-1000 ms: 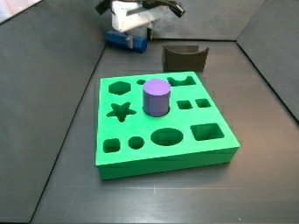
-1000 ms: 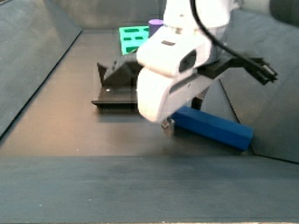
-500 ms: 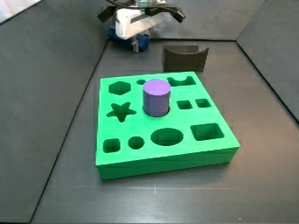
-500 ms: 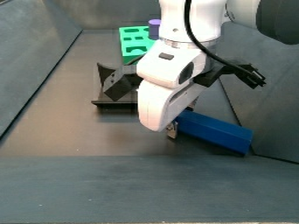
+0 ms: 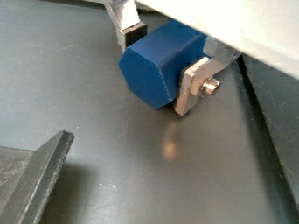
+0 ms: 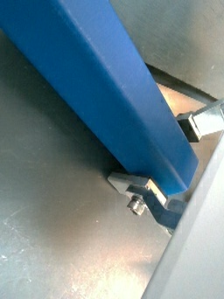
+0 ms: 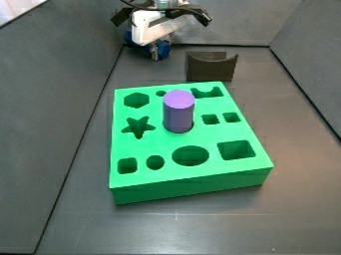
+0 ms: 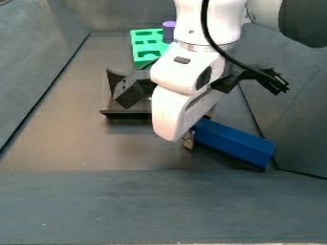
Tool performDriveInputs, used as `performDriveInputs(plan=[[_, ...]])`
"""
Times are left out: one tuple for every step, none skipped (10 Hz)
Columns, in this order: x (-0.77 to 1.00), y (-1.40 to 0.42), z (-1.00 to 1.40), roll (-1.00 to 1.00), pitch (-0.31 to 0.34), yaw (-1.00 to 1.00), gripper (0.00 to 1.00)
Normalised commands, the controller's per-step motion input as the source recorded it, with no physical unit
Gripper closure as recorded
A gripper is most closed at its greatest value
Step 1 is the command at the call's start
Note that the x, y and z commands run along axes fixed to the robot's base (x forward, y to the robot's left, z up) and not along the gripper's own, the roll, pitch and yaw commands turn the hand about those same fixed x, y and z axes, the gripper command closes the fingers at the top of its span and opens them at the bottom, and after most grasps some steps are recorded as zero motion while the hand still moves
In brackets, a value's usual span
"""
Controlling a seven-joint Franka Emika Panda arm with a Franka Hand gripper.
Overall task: Pick up the hexagon object. Move up. Place the hexagon object on the fixture. Regrasp the hexagon object. Move to above the board. Insert the hexagon object.
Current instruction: Pick up the hexagon object, then move up.
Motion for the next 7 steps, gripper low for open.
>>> performDriveInputs(plan=[[0.00,0.00,0.00,0.00,0.000,0.00,1.00],[0.00,0.00,0.00,0.00,0.000,0.00,1.00],[0.00,0.00,0.00,0.00,0.000,0.00,1.00],[0.00,0.00,0.00,0.00,0.000,0.00,1.00],[0.00,0.00,0.83,0.00,0.000,0.00,1.00],[0.00,0.00,0.80,0.00,0.011,-0.01,1.00],[-0.01,0.01,0.73,0.01,0.029,-0.01,1.00]])
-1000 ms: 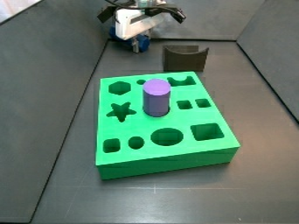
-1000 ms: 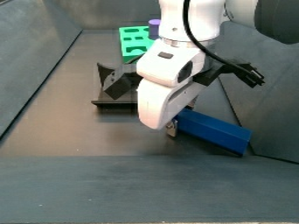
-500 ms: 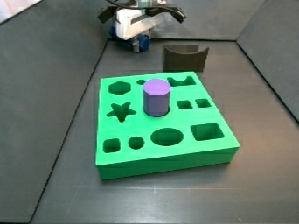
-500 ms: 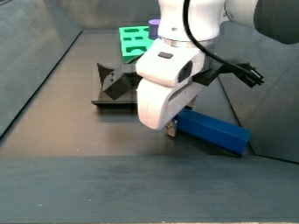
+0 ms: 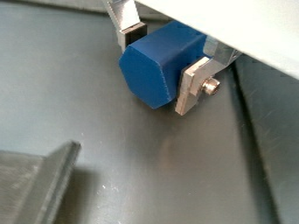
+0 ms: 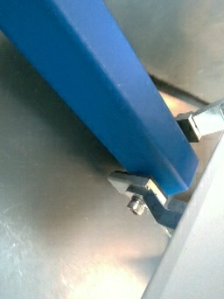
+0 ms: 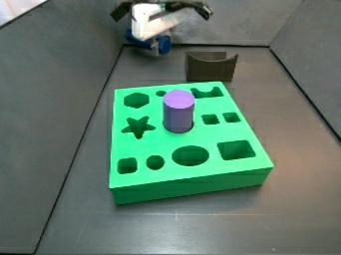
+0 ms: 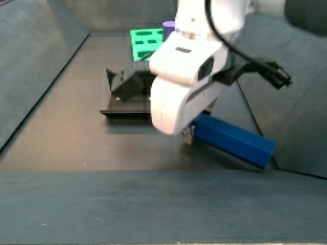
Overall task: Pick up the hexagon object. Move up. Place the hexagon object on the fixture. Regrasp the hexagon object. Move to above the board. Insert the hexagon object.
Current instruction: Move up, then place the hexagon object on the fixture.
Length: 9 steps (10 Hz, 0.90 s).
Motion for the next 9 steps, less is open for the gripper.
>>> performDriveInputs(plan=[[-0.01,0.01,0.56,0.03,0.064,-0.02,1.00],[-0.01,0.00,0.42,0.04,0.077,-0.02,1.00],[-0.02,0.00,0.24,0.07,0.080,-0.02,1.00],[0.00,0.00,1.00,0.00,0.000,0.00,1.00],[0.00,0.00,1.00,0.02,0.000,0.01,1.00],[-0.01,0.00,1.00,0.02,0.017,0.01,1.00],[-0.01,0.00,1.00,0.04,0.037,-0.01,1.00],[-0.01,0.00,1.00,0.06,0.050,-0.01,1.00],[-0.02,0.00,1.00,0.08,0.060,-0.01,1.00]])
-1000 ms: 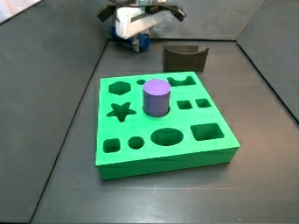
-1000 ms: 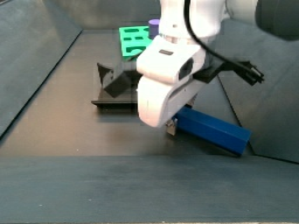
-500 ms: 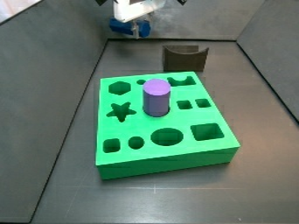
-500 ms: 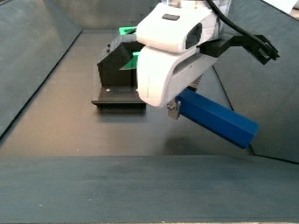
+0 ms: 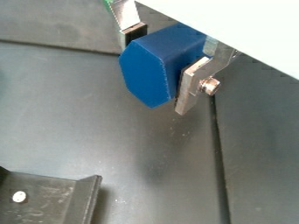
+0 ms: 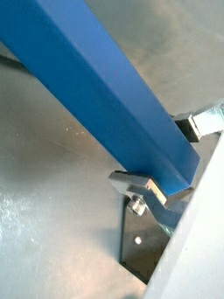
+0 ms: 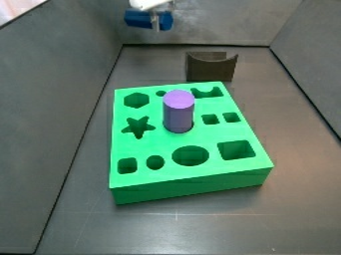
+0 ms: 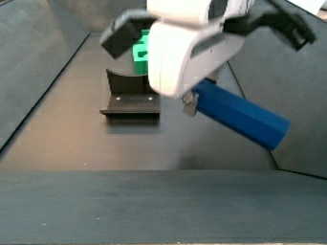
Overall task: Pick up the hexagon object. Move up. Place the hexagon object on the fixture. Regrasp the hexagon object. Move to above the board. Insert the hexagon object.
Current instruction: Place the hexagon object on the fixture.
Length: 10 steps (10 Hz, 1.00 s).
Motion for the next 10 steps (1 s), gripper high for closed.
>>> performDriveInputs(plan=[[-0.02,0.00,1.00,0.09,0.065,-0.01,1.00],[-0.03,-0.01,1.00,0.10,0.072,0.01,1.00],[-0.03,-0.01,1.00,0.11,0.073,0.01,1.00],[-0.03,-0.01,0.88,0.12,0.080,0.03,1.00],[-0.02,-0.01,0.79,0.12,0.085,0.03,1.00],[-0.01,-0.01,0.57,0.13,0.095,0.04,1.00],[-0.01,-0.01,0.48,0.12,0.097,0.04,1.00],[0.00,0.00,0.30,0.10,0.100,0.03,1.00],[1.00,-0.93,0.28,-0.08,-0.055,-1.00,1.00],[1.00,-0.93,0.23,-0.08,-0.050,-1.00,1.00]])
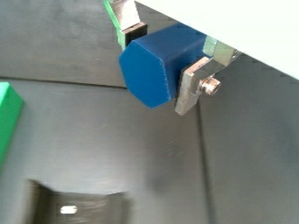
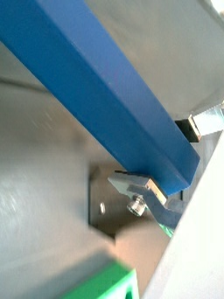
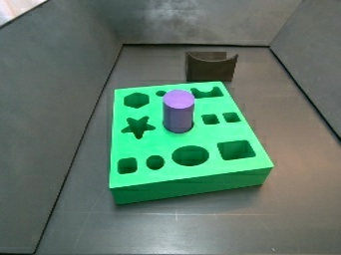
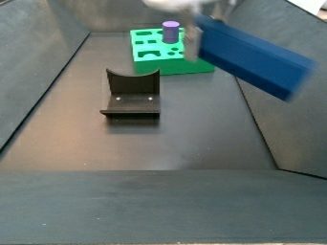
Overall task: Pick up the hexagon object. Move up. Place the hexagon object on the fixture. Regrasp the hexagon object. Move to above the board. Insert the hexagon object.
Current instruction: Place the hexagon object on the fixture.
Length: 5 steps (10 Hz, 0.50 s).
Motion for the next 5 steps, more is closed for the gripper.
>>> performDriveInputs(plan=[[1.00,-0.86,0.21,-0.09,-0.040,-1.00,1.00],[1.00,-0.78,0.19,-0.09,-0.031,-1.00,1.00],[1.00,-0.69,0.17,-0.10,-0.019,-1.00,1.00],[1.00,-0.60,0.15,-0.11,-0.003,-1.00,1.00],[1.00,-0.51,0.13,-0.11,0.011,-1.00,1.00]])
